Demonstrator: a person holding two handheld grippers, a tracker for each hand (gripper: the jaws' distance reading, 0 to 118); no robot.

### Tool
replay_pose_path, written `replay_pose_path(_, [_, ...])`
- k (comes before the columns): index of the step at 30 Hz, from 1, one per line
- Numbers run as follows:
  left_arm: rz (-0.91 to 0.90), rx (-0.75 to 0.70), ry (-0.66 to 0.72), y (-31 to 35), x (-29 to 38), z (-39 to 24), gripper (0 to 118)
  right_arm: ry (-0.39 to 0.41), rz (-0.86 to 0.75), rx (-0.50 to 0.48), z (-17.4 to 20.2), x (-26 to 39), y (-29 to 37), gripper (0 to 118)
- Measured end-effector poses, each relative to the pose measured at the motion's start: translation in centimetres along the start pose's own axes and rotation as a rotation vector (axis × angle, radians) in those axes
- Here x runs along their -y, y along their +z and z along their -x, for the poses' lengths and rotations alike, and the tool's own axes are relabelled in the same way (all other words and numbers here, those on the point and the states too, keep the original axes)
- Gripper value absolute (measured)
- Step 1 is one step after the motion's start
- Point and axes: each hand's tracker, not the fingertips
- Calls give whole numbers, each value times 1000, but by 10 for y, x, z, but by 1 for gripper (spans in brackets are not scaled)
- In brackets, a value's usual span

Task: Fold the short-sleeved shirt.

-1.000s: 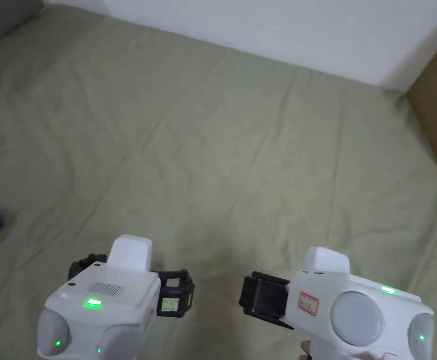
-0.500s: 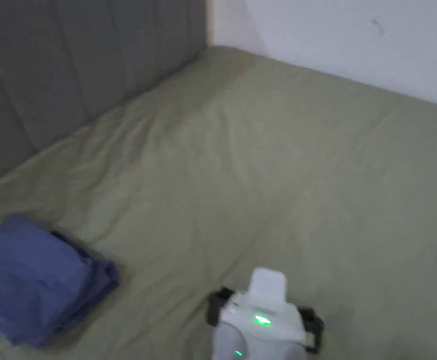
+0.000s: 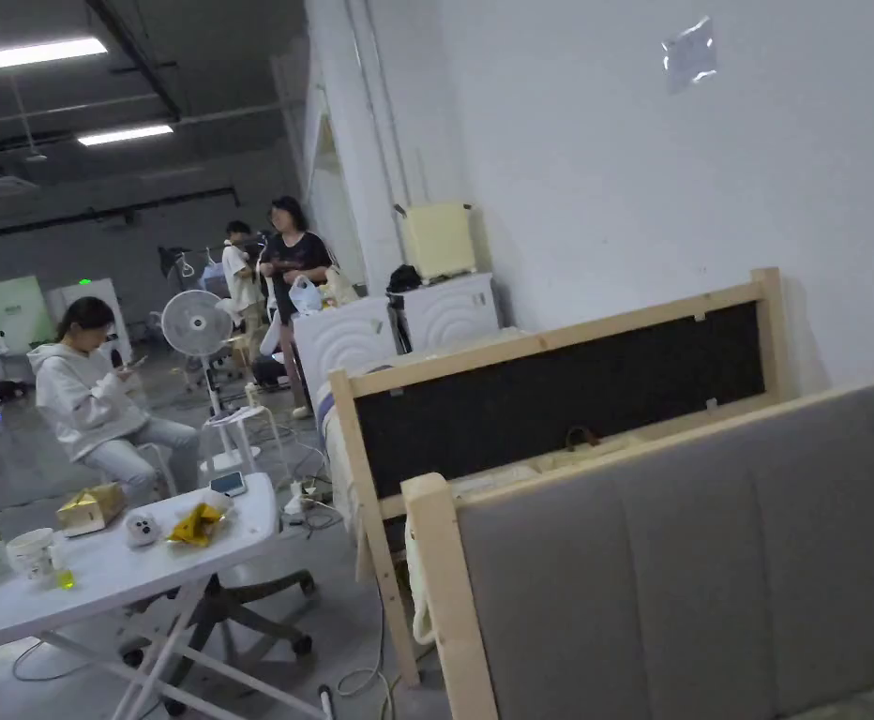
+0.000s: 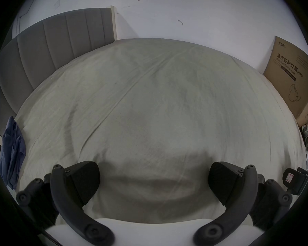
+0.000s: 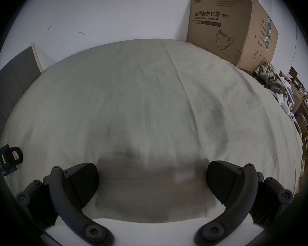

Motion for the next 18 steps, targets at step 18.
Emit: replay_pose_path(18, [4,-5,1,21,1,2,118,-7,3,-7,23,-4,43,118])
